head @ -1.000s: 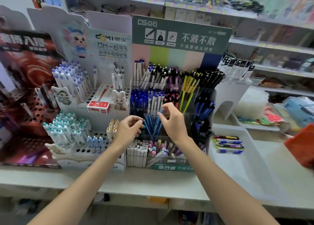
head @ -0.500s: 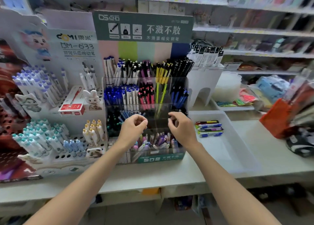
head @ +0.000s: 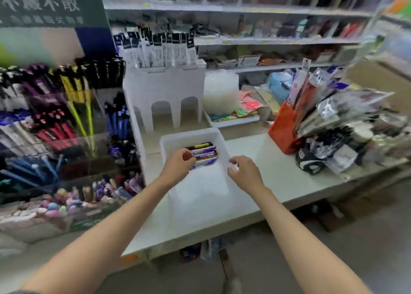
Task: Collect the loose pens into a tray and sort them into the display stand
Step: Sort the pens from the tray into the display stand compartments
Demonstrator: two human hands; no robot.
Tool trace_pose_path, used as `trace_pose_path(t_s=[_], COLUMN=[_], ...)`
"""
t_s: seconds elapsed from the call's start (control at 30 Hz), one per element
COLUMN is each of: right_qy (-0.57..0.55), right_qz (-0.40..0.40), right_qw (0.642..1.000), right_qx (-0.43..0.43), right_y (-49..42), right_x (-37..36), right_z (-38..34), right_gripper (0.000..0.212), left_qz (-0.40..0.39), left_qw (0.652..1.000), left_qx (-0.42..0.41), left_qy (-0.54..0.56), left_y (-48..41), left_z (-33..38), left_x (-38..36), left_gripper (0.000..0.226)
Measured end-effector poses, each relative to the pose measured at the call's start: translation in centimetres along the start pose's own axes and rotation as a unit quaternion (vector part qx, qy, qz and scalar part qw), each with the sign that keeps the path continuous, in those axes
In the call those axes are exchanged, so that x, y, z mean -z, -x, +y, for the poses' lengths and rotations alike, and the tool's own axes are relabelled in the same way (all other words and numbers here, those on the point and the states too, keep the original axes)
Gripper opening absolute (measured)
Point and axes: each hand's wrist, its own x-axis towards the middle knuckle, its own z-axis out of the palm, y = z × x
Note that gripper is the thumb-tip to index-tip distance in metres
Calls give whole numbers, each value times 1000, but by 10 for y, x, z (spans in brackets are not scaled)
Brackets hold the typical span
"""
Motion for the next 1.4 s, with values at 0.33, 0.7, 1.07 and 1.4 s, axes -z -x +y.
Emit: trace_pose_path(t_s=[0.33,0.7,1.07,1.4], right_qy=[9,-37,-65,-54], right_qz=[-111,-137,-134,-130], right_qw=[992,987,987,989], right_qx=[51,73,51,47], right_y=[-43,-78,-75,-73], right_x=[-26,-50,-55,-54], right_z=[65,62,64,63], right_gripper=[79,80,71,71], left_qz=[17,-5,-45,26], left_qw=[957,916,934,958], left_qx=[34,9,-41,-5], left_qy=[-288,-400,-352,-284], left_y=[-103,-136,-139,-124], left_z=[-64,-88,-84,-70], left_x=[-73,-80,-73,-62], left_gripper=[87,67,41,14])
